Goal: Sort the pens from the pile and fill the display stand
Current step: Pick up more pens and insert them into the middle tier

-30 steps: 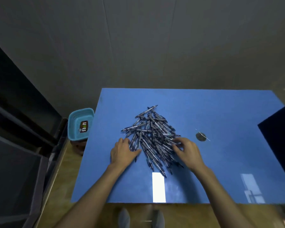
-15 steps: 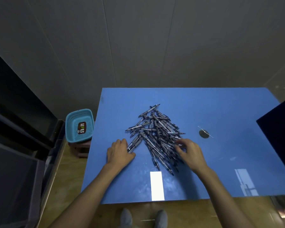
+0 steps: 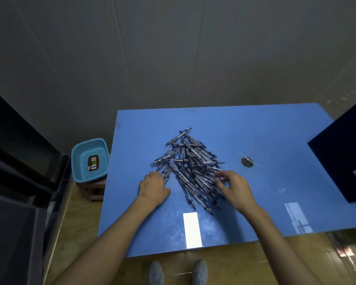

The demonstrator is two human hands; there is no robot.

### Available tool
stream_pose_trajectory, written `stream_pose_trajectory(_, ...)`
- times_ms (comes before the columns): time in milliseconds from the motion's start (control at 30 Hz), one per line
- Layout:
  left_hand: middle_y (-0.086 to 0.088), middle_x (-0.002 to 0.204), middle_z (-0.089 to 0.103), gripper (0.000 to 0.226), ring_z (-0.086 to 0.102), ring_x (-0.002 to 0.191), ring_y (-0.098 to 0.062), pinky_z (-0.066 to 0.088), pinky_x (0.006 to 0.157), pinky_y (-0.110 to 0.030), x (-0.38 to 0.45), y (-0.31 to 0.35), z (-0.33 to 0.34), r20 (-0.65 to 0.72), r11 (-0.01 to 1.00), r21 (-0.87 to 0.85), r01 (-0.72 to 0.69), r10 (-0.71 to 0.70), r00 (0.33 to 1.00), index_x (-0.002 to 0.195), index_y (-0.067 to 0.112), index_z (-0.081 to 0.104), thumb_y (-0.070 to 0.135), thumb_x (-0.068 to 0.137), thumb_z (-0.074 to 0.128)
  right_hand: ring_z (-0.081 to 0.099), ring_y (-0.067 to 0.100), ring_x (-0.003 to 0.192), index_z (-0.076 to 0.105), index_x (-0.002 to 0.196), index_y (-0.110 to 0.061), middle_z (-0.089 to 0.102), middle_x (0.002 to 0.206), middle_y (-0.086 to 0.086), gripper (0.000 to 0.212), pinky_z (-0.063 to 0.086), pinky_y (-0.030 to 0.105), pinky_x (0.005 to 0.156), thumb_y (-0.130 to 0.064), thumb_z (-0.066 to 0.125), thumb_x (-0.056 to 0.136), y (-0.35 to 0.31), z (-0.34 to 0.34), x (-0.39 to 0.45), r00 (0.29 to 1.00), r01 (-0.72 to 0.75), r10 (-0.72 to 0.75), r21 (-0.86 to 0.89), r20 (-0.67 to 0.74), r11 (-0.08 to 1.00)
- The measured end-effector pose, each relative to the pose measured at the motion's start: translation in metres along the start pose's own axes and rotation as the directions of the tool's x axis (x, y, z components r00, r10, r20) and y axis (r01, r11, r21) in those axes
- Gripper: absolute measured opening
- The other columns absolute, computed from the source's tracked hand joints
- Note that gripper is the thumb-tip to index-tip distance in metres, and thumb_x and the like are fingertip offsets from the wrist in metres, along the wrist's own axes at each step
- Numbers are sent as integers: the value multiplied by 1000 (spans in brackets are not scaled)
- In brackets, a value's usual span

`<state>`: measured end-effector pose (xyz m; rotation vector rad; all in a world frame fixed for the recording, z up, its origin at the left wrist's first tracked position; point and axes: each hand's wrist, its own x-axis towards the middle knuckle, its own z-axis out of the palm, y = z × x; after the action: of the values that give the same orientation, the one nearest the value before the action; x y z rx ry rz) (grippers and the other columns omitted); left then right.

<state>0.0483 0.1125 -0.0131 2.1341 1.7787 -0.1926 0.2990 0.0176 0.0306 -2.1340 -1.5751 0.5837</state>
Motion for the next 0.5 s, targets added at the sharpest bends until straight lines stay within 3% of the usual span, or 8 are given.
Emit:
stream_pose_trajectory(267,-11,122,56,33,59,112,-30,50,86,-38,-13,-17,8,-55,998,63,-20,23,998,121,9,51,30,96,52,66,20,91,72,101,-23,71,101,-2,14,53,39,79,-24,63,91,-9,12,-1,1000,28,-28,-37,9,999)
stream_pose_trajectory(333,-10,118,61,27,63,107,-32,49,80,-40,-17,-22,10,-109,999,49,-17,22,994,121,13,49,27,98,48,66,18,91,72,103,-24,71,103,-4,15,52,37,78,-25,62,91,-13,15,-1,999,29,-29,-35,16,999)
stream_pose_trajectory(500,-12,85,65,14,61,83,-42,39,63,-39,-20,-33,7,-320,931,-365,-1,-124,939,105,18,51,23,92,54,66,17,92,72,107,-25,72,105,-6,18,52,35,80,-26,62,92,-18,21,2,1000,22,-22,-26,-16,999)
